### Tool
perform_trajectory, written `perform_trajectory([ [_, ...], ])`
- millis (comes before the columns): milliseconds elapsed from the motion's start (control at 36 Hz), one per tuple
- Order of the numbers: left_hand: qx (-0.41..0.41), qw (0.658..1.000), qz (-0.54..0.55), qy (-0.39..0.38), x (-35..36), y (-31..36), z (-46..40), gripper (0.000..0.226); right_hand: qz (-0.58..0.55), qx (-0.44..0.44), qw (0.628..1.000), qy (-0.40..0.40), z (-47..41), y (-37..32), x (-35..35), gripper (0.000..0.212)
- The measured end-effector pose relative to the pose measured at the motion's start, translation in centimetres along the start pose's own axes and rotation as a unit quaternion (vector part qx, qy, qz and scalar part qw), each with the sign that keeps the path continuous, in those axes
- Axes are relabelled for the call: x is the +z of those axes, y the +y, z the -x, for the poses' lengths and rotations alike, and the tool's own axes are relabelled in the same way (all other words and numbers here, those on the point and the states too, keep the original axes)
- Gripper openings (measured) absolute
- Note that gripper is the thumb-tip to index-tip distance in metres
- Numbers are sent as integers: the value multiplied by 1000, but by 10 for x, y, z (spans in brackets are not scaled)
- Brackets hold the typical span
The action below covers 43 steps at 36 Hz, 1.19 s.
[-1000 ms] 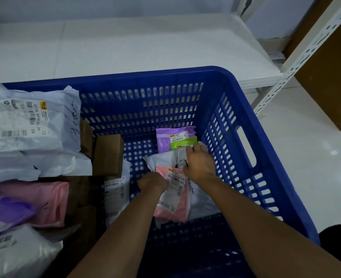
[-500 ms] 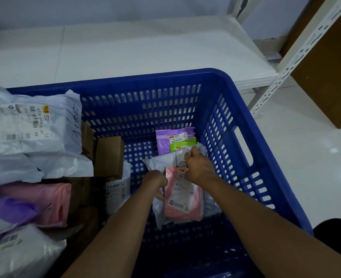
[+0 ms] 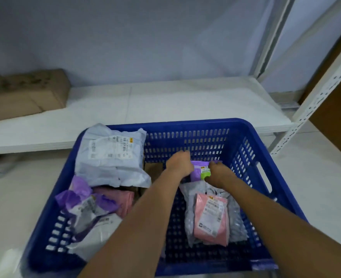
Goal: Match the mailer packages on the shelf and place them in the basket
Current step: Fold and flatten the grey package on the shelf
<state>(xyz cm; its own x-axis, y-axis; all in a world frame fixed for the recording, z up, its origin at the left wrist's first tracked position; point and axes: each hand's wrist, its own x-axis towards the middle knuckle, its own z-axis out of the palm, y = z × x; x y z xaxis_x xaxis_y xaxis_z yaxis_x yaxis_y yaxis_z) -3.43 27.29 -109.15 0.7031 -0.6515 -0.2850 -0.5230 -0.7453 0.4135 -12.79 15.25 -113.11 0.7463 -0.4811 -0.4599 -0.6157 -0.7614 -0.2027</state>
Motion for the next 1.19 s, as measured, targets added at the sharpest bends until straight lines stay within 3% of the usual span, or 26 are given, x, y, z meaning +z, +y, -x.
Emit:
perform_trajectory([
  [194,6,993,-25,119,-119,-38,32,17,-46,-52,997,40,23,-83,-48,52],
  [333,-81,978,-53,186,-193,-122,72,22,-129,-96,986,44,38,-144,-47,58],
  [417,-136,972,-48,184,-213,-165,94,27,-196,-94,976,16,42,-170,-37,69],
  [528,-186,975,-24,119,-216,-198,115,28,-296,-68,953,-18,45,-200,-28,90],
  [639,-226,974,29,-9,-193,-211,120,25,-388,-45,920,-30,40,-219,-16,88],
  [750,-235,967,1,-98,-170,-217,120,28,-458,-27,886,-58,33,-228,-7,87],
  [917,-204,967,-21,-151,-157,-219,112,38,-507,-8,858,-86,24,-229,2,99],
  [1028,-204,960,-8,-190,-155,-219,109,47,-516,9,849,-112,17,-231,13,125],
  [1139,-196,955,-25,-222,-151,-221,103,31,-542,13,835,-93,14,-237,19,113],
  [1194,-185,954,-49,-231,-146,-219,103,39,-560,17,823,-88,15,-239,19,110],
])
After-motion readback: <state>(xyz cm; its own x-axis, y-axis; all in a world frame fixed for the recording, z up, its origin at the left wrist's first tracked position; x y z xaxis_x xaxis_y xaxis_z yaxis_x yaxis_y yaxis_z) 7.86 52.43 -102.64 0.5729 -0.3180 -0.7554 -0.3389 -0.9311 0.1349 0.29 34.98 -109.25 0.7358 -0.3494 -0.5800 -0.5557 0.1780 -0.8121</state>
